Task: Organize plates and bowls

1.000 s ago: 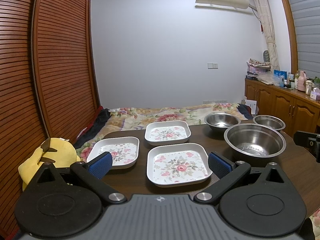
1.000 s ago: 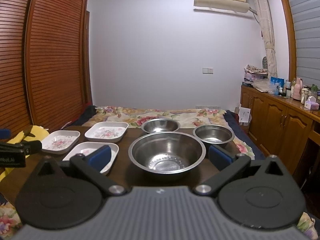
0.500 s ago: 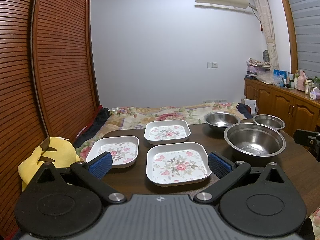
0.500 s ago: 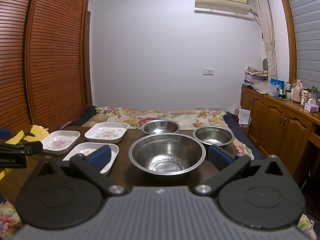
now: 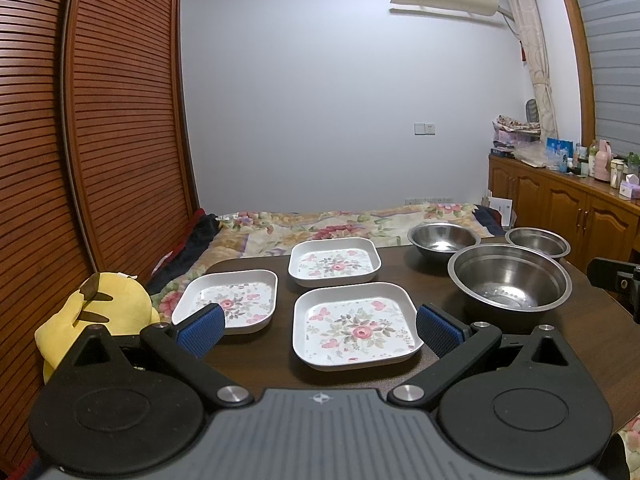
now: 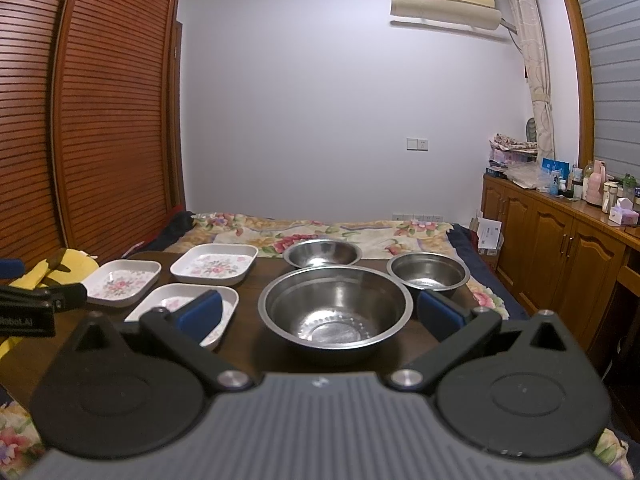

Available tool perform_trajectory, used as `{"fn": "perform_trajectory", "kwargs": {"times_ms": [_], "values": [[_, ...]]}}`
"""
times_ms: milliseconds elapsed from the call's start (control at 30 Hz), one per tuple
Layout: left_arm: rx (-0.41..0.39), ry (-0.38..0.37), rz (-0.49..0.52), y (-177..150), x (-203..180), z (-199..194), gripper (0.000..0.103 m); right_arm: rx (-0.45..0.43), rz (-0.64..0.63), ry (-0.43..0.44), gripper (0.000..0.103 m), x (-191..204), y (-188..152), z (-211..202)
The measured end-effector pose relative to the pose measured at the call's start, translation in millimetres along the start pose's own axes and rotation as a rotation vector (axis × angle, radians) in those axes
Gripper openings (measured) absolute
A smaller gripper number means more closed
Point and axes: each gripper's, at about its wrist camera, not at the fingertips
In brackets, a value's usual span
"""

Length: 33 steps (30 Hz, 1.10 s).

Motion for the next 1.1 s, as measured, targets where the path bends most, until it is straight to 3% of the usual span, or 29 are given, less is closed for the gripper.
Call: {"fn": "perform_trajectory", "kwargs": {"times_ms": [333, 800, 1100], "values": [[0.048, -0.012, -0.017, -11, 3, 14, 0.103, 0.020, -0.010, 0.017, 0.103, 8, -7, 6], [0.224, -0.076, -0.084, -27, 36, 56, 0.103, 0.061, -0.048, 0.157, 0.103, 39, -16, 32], [0.246, -0.079, -0.095, -24, 54, 67, 0.103, 0.068, -0.093, 0.202, 0.103, 61, -11, 50]]}}
Point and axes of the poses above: each gripper's, at about its wrist camera, not at the fingertips, and z roughly the way its jaws point, x to its left, y to its top, and after that the axes turned 1 degree about z, right-handed
